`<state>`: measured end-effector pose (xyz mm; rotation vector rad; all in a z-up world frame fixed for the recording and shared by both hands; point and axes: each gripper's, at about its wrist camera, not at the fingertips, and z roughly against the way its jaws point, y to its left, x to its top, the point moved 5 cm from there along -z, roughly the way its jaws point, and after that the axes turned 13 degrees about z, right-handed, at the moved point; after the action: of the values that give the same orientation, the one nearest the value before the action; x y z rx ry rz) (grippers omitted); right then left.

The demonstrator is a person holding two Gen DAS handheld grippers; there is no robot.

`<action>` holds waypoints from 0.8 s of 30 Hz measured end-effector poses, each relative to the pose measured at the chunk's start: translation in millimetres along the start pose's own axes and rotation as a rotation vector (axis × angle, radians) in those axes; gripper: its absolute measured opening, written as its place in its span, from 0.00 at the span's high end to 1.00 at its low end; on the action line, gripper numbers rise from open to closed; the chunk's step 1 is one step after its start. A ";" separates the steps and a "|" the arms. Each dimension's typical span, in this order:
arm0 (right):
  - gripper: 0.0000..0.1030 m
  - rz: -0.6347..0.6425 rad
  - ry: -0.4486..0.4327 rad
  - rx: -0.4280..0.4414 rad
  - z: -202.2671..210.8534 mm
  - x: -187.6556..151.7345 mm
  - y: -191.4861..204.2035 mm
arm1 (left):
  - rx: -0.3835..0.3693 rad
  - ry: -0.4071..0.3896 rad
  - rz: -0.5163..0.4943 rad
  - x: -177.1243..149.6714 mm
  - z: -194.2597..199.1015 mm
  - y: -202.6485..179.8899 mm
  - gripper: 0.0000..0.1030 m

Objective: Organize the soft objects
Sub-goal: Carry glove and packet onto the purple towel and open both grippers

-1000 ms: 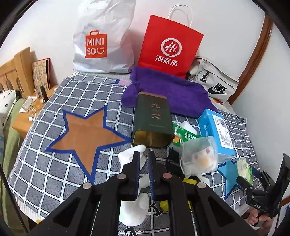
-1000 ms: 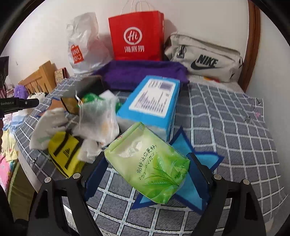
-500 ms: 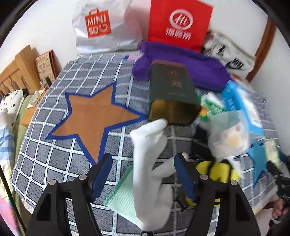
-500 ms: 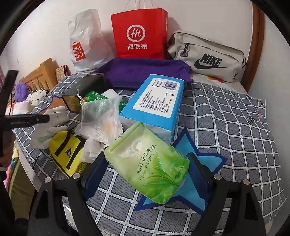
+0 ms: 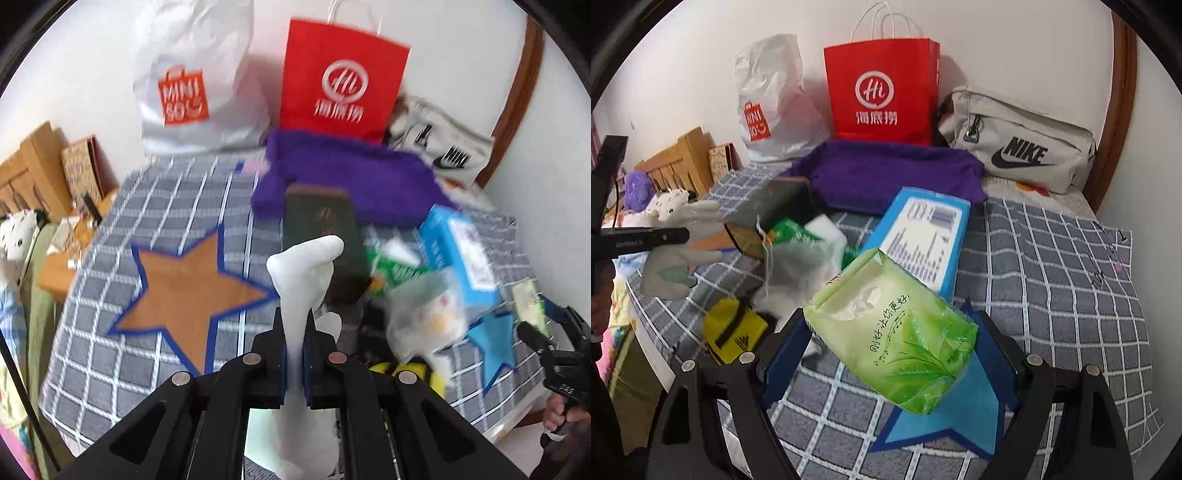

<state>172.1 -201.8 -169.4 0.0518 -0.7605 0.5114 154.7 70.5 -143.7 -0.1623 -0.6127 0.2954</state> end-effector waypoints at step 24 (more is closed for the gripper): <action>0.17 -0.020 -0.111 -0.050 -21.5 137.5 -57.6 | -0.106 -0.011 0.053 127.5 -39.3 -46.3 0.93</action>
<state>296.2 -189.1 -85.0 0.0422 -0.8805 0.4731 287.3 65.0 -95.4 -0.2789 -0.6362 0.3154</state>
